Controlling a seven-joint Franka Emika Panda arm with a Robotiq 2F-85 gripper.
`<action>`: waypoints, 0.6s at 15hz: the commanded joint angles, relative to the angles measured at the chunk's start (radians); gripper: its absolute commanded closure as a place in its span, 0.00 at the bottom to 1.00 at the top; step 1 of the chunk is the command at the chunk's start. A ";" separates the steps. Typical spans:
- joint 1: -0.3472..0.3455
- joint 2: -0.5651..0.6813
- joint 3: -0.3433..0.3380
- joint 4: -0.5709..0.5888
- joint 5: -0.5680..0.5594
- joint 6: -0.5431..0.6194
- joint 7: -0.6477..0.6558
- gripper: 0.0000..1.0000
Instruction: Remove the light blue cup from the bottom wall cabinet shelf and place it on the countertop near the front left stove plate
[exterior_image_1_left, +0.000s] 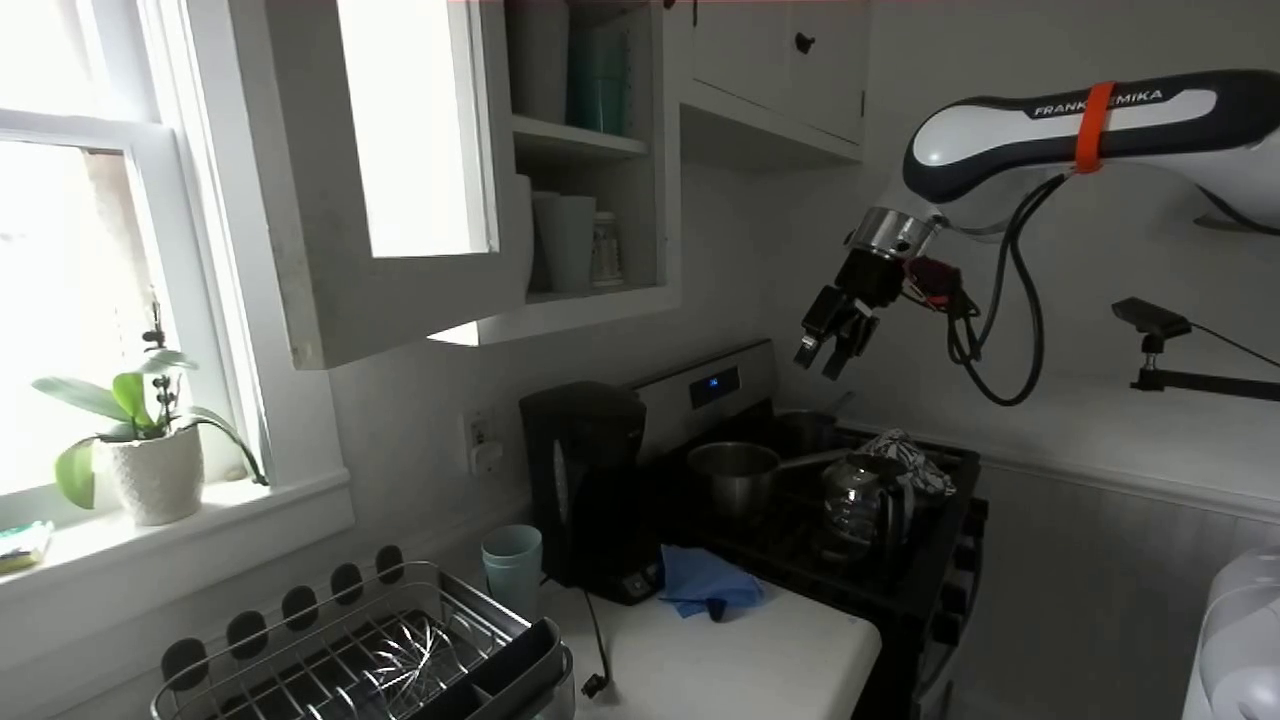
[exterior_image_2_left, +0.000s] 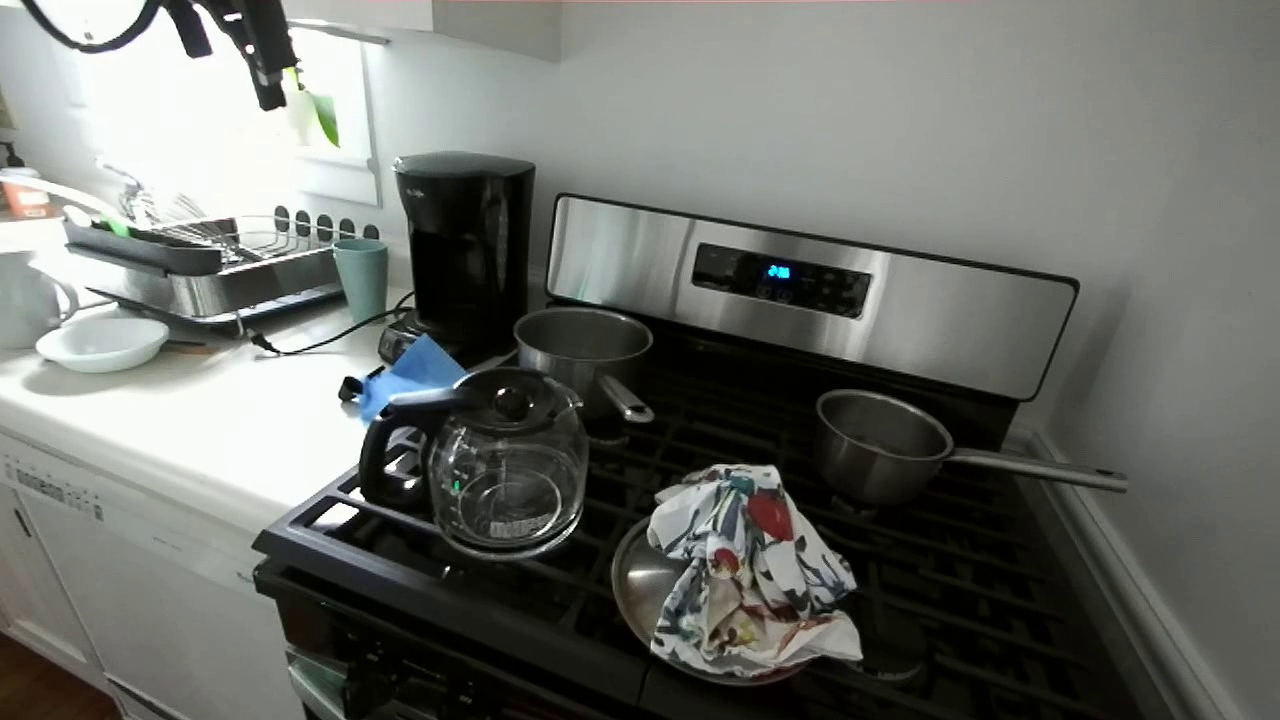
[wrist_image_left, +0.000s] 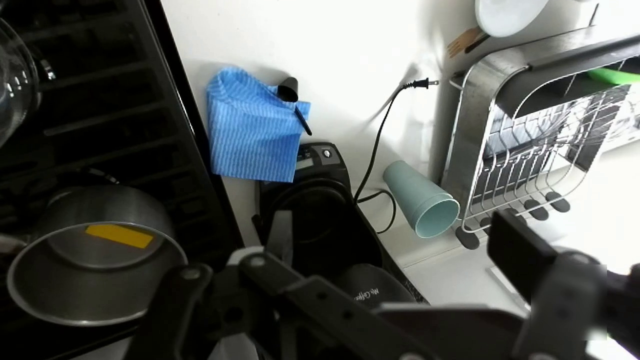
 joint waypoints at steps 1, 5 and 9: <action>-0.002 0.002 0.000 0.004 0.001 -0.004 -0.001 0.00; 0.010 0.014 0.015 0.063 0.009 -0.028 0.022 0.00; 0.030 0.046 0.032 0.177 0.021 -0.029 0.036 0.00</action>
